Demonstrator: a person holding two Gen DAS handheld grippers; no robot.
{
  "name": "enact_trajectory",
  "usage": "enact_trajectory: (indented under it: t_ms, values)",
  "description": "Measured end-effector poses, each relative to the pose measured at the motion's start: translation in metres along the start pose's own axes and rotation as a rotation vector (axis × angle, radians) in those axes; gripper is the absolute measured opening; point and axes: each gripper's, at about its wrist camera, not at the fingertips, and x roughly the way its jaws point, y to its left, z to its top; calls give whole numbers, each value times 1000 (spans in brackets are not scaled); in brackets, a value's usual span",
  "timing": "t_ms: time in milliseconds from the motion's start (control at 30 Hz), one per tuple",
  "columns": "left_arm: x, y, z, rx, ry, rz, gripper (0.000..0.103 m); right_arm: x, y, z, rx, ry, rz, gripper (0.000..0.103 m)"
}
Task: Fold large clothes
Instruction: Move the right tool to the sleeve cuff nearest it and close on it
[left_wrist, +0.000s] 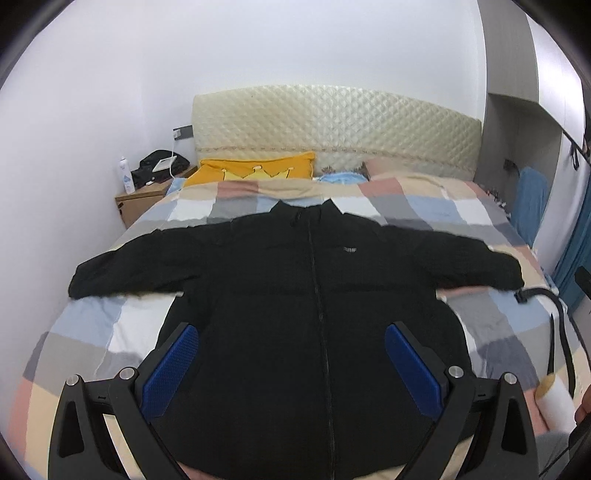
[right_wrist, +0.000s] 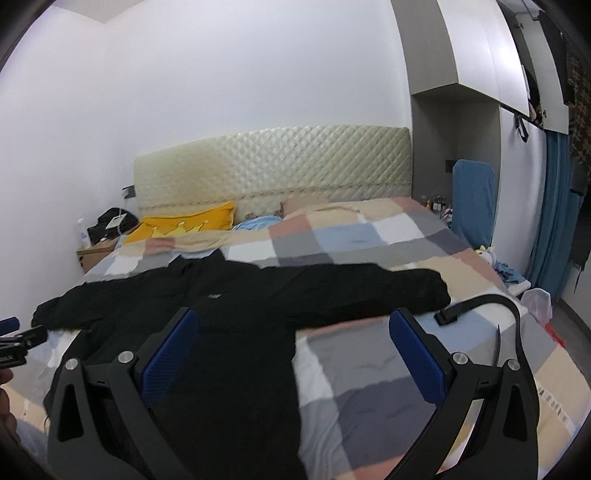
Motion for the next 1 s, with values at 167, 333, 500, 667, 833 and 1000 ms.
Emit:
enact_trajectory:
  t_ms: [167, 333, 500, 667, 833, 1000]
  values:
    - [19, -1, 12, 17, -22, -4, 102, 27, -13, 16, 5, -20, -4, 103]
    - [45, 1, 15, 21, -12, -16, 102, 55, -33, 30, 12, -38, -24, 103]
    - [66, 5, 14, 6, 7, -22, 102, 92, -53, 37, -7, -58, -115, 103]
    - [81, 3, 11, 34, -1, 16, 102, 138, -84, 41, 51, -36, -125, 103]
    - [97, 1, 7, 13, 6, 5, 102, 187, -97, 21, 6, 8, -178, 103]
    - [114, 0, 2, -14, 49, -36, 102, 233, -124, -12, 32, 94, -146, 103]
